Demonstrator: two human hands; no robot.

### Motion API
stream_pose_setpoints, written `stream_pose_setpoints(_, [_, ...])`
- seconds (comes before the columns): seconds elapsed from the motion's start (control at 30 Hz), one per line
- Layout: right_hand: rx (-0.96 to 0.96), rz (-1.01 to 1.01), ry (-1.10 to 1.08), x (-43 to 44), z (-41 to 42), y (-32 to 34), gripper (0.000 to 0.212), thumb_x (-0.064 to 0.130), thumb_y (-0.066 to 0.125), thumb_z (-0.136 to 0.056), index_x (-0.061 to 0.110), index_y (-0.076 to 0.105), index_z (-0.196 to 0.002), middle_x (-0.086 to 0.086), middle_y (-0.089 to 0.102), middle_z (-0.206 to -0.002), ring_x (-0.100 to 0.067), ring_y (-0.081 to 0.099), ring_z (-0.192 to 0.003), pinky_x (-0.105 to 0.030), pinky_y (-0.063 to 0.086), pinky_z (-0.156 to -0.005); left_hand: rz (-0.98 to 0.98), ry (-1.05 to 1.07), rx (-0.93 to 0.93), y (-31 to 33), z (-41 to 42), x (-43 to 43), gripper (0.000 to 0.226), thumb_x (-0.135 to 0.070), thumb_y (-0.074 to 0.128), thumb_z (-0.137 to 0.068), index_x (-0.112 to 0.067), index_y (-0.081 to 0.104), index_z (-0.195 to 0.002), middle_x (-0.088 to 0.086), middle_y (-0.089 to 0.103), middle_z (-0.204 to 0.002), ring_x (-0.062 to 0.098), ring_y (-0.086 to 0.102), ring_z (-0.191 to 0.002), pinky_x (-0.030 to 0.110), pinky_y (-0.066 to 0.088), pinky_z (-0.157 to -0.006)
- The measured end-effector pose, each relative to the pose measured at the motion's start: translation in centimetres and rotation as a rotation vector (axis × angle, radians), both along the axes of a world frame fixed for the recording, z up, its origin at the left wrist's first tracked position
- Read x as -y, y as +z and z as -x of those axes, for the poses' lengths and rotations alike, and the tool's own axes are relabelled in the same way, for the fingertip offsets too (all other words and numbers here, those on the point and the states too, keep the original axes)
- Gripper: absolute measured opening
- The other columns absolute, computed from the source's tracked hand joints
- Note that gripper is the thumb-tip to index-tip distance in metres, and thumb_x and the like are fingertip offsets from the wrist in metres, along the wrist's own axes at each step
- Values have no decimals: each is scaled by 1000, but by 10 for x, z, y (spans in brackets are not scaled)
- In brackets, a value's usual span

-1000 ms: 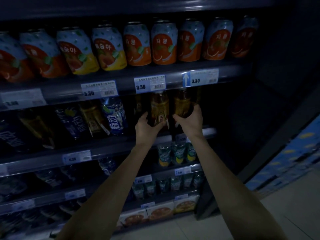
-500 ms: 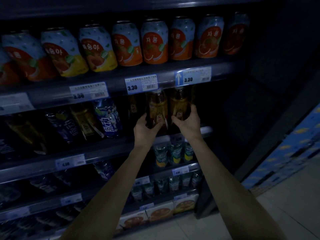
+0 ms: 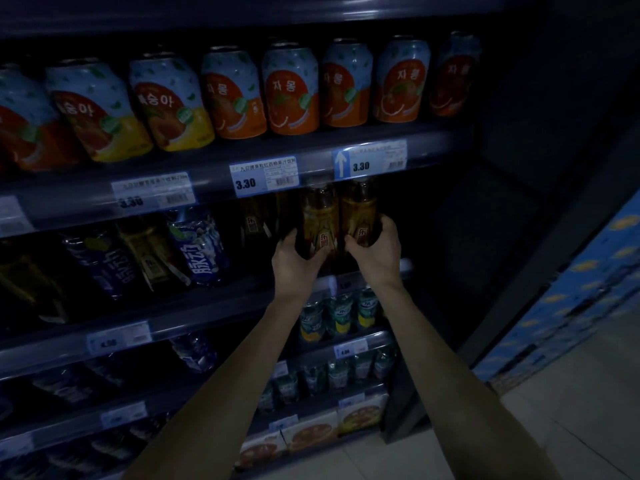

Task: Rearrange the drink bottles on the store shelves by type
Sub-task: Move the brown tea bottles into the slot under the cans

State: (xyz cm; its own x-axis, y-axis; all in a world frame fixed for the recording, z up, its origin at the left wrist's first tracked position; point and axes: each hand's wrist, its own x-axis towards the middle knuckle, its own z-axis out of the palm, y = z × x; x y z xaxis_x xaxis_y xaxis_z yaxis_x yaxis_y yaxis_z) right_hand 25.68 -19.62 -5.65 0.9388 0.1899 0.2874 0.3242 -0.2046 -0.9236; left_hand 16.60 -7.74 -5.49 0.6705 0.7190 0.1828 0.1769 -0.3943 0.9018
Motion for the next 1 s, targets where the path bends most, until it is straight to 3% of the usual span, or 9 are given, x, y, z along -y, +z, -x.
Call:
stream_pose_setpoints(0.27, [-6, 8, -16, 28, -20, 1, 55, 25, 77, -77, 11, 55, -124, -4, 63, -113, -13, 60, -103, -28, 50, -89, 10, -69, 15, 3, -21, 24, 83, -36, 79, -75, -7, 39, -142, 15, 50, -137, 22, 46, -126, 33, 41, -104])
stream_pose_setpoints(0.37, [-10, -8, -24, 36, -28, 1, 35, 22, 77, -76, 22, 58, -105, 10, 65, -93, 7, 61, -86, -9, 46, -71, 2, -80, 0, 6, -29, 33, 85, -36, 79, -75, -6, 37, -142, 17, 47, -139, 25, 45, -128, 39, 42, -105])
stream_pose_setpoints(0.5, [1, -19, -29, 42, -29, 2, 40, 22, 77, -77, 31, 50, -105, 29, 53, -86, 32, 47, -78, 7, 34, -60, 0, -70, -2, 6, -34, 39, 86, -35, 79, -76, -6, 35, -143, 17, 45, -141, 25, 45, -128, 40, 42, -105])
stream_pose_setpoints(0.67, [-10, -26, -21, 45, -30, 0, 40, 26, 77, -77, 35, 51, -106, 31, 54, -84, 32, 47, -81, 7, 34, -60, -5, -69, -7, 6, -35, 39, 86, -36, 79, -76, -6, 35, -143, 17, 44, -141, 25, 45, -128, 42, 42, -104])
stream_pose_setpoints(0.9, [-15, -2, -6, 45, -31, -2, 40, 24, 75, -80, 27, 54, -113, 30, 53, -88, 34, 45, -81, 7, 34, -61, 45, -70, 6, 7, -33, 44, 86, -34, 78, -77, -7, 32, -145, 15, 42, -143, 24, 40, -131, 41, 39, -107])
stream_pose_setpoints(1.0, [-42, -2, -36, 45, -24, -3, 61, 28, 75, -81, 19, 48, -134, 17, 57, -114, 22, 48, -101, -1, 37, -84, 75, -79, 16, 9, -30, 44, 85, -33, 78, -77, -6, 33, -144, 14, 42, -143, 22, 41, -131, 35, 39, -106])
